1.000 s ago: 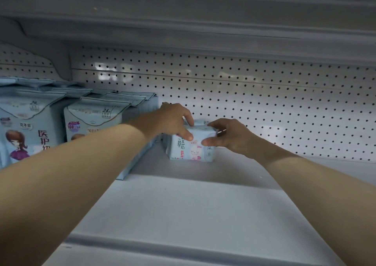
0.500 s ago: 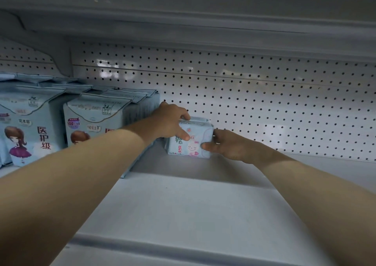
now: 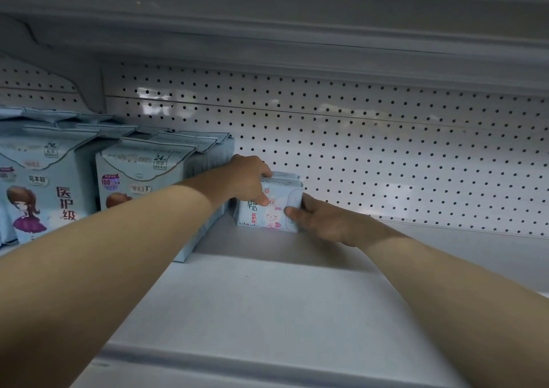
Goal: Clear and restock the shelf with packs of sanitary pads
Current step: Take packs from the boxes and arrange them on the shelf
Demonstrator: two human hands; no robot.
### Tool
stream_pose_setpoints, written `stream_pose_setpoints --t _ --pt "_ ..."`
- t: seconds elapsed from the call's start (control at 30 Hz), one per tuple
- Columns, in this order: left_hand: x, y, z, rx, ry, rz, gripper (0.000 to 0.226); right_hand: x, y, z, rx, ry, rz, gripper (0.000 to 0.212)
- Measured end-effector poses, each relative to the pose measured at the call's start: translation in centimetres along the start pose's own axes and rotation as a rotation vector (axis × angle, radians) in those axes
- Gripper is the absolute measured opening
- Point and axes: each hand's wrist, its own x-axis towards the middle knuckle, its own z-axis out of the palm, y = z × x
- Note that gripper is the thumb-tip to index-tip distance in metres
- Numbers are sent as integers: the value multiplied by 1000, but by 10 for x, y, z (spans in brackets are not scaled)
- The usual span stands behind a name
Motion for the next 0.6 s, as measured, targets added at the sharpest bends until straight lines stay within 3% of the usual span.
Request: stream_pose_setpoints --t 0.23,0.37,0.6 --pt "-6 0 -1 38 5 -5 74 3 -2 6 -26 84 10 31" --pt "-5 0 -1 24 -3 -11 75 6 -1 10 -81 156 59 50" --pt "-3 -3 1 36 -6 4 71 8 -6 14 -105 218 100 48"
